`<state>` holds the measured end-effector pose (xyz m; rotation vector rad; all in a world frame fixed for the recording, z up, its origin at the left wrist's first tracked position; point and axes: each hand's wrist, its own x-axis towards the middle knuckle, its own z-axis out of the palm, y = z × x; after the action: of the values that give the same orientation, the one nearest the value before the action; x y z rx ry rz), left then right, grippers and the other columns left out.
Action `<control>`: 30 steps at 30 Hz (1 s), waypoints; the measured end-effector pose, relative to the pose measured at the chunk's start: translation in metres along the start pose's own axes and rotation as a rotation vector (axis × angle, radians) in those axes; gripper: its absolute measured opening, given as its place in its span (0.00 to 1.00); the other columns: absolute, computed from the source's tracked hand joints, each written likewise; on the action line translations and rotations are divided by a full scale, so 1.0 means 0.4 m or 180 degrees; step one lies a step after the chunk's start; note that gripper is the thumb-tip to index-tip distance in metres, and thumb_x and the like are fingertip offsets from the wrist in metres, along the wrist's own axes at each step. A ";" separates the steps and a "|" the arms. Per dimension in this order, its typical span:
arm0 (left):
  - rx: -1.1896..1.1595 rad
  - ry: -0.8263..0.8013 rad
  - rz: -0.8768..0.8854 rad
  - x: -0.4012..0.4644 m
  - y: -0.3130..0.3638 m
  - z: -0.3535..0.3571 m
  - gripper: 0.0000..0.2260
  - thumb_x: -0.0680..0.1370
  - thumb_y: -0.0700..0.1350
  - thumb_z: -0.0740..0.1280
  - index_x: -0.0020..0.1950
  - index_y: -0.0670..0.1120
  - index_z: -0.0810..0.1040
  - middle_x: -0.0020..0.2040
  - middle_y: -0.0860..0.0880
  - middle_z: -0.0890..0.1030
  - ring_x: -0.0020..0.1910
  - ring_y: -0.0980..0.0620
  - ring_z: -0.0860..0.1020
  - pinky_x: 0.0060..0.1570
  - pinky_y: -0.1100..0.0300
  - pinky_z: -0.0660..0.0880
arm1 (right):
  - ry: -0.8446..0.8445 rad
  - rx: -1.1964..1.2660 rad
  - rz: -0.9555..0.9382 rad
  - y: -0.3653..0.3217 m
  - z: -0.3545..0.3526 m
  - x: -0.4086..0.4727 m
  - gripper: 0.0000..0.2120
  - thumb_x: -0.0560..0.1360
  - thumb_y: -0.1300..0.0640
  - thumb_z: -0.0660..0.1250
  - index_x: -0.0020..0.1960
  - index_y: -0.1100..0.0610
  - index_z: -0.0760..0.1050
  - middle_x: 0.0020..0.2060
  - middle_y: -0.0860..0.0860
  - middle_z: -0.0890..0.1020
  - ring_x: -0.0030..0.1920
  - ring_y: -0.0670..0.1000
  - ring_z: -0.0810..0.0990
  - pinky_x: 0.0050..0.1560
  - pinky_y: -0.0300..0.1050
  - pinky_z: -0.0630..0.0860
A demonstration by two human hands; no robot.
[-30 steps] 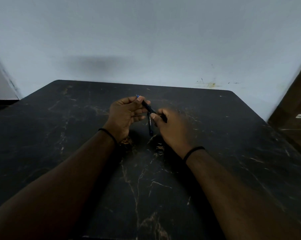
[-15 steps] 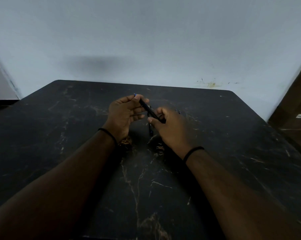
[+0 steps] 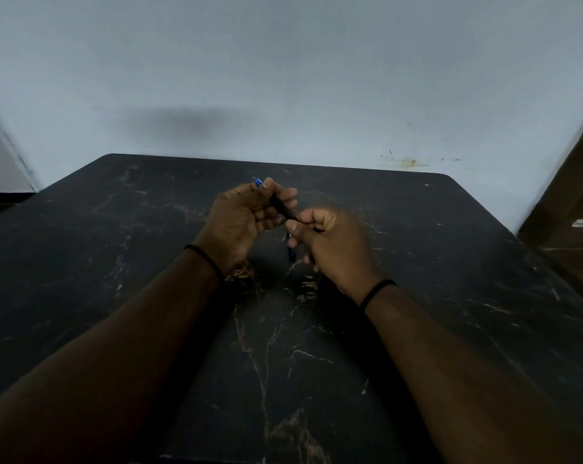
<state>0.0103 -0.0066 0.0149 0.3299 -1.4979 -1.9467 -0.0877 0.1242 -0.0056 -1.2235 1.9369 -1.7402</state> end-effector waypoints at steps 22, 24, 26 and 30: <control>0.2074 0.1486 0.1140 0.036 -0.015 -0.037 0.18 0.81 0.54 0.63 0.41 0.42 0.81 0.36 0.46 0.84 0.35 0.43 0.82 0.35 0.53 0.78 | -0.0639 0.1274 0.0713 -0.022 -0.001 -0.002 0.13 0.86 0.57 0.55 0.59 0.63 0.76 0.35 0.54 0.84 0.20 0.44 0.68 0.18 0.34 0.62; 0.2907 0.1810 0.1203 0.037 -0.014 -0.059 0.19 0.81 0.55 0.62 0.36 0.44 0.78 0.32 0.44 0.79 0.33 0.40 0.78 0.33 0.51 0.74 | -0.0529 0.1214 0.0702 -0.023 -0.002 -0.002 0.12 0.85 0.58 0.57 0.59 0.63 0.76 0.39 0.53 0.85 0.24 0.44 0.73 0.21 0.36 0.68; 0.3890 0.2027 0.1030 0.030 -0.016 -0.069 0.22 0.79 0.58 0.61 0.32 0.45 0.74 0.29 0.47 0.75 0.31 0.45 0.75 0.30 0.57 0.66 | -0.0417 0.1158 0.0734 -0.022 -0.002 -0.001 0.11 0.85 0.59 0.57 0.57 0.61 0.77 0.41 0.52 0.85 0.27 0.44 0.75 0.25 0.37 0.71; 0.4979 0.1672 0.0206 0.020 -0.016 -0.060 0.22 0.76 0.62 0.61 0.34 0.44 0.74 0.37 0.44 0.78 0.38 0.44 0.77 0.38 0.56 0.69 | -0.0179 0.0949 0.0794 -0.023 -0.002 0.003 0.14 0.85 0.59 0.55 0.51 0.57 0.79 0.35 0.48 0.82 0.26 0.43 0.68 0.24 0.35 0.64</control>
<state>0.0155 -0.0293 0.0026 1.2529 -2.2217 -0.1787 -0.0853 0.1246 0.0032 -0.8770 1.6430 -1.7620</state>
